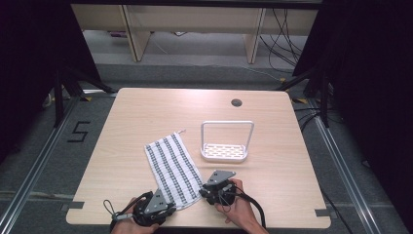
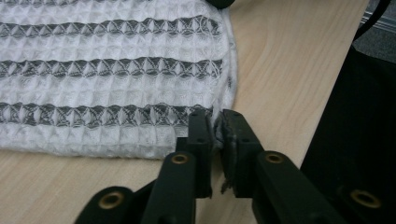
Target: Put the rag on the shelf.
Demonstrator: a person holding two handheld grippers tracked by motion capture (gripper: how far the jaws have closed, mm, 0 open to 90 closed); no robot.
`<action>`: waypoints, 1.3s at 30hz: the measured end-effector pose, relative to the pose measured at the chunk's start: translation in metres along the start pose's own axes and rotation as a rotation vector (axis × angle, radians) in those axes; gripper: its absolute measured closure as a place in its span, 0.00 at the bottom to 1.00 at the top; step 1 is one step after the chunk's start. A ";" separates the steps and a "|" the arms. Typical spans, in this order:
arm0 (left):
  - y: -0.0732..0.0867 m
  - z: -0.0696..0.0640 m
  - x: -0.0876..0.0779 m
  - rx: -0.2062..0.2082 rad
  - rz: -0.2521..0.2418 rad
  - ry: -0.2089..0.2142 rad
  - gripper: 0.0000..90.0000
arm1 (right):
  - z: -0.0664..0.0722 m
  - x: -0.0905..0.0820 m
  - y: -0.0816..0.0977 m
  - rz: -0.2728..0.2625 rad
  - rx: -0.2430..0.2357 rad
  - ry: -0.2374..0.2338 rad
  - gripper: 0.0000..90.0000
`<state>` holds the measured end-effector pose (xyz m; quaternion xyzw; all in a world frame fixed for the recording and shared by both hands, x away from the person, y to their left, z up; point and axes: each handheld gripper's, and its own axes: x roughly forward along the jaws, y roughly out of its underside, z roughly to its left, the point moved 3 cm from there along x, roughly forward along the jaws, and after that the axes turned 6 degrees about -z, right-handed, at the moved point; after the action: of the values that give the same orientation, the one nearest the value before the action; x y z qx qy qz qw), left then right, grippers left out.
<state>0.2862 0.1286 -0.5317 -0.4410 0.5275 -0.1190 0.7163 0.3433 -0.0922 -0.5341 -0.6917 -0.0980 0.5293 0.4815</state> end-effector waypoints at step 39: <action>-0.084 0.054 -0.091 -0.112 -0.262 0.036 0.96 | -0.008 -0.056 -0.112 -0.295 0.014 -0.087 0.97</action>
<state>0.3194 0.1649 -0.4061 -0.5432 0.4837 -0.1900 0.6595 0.3681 -0.0746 -0.4124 -0.6427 -0.2158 0.4829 0.5542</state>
